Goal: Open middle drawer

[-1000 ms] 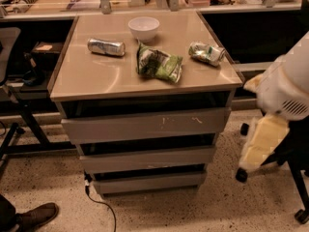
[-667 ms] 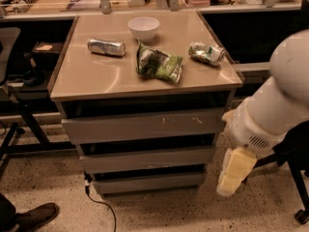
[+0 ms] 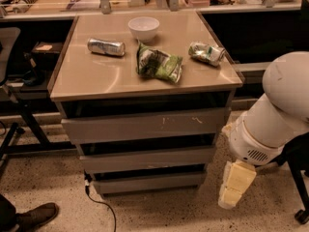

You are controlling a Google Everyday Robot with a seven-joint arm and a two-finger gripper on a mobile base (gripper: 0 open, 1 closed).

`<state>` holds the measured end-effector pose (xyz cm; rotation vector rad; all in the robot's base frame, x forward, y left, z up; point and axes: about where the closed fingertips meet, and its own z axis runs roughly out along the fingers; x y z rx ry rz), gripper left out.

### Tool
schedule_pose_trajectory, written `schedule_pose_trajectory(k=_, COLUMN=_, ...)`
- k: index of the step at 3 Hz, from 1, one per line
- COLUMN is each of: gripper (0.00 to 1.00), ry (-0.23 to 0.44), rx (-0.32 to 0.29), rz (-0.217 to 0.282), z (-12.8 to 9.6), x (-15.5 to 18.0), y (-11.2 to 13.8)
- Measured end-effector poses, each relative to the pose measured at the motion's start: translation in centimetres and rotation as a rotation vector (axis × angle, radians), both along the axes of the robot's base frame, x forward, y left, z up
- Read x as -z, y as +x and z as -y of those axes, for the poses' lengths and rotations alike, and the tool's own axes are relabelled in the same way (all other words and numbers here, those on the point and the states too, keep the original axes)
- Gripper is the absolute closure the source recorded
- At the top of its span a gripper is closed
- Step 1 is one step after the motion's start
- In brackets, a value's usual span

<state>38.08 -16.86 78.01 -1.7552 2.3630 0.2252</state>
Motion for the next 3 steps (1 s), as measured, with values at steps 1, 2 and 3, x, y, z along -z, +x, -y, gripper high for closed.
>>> schedule_pose_trajectory(k=1, gripper=0.00, ry=0.030, rx=-0.010, rz=-0.001, z=-0.9, x=1.4, y=-0.4)
schedule_pose_trajectory(k=2, gripper=0.00, ry=0.096, rx=-0.013, rz=-0.031, z=-3.5, x=7.0, y=0.5)
schedule_pose_trajectory(k=3, gripper=0.00, ry=0.150, rx=0.008, rz=-0.034, z=-5.8, x=12.8, y=3.3)
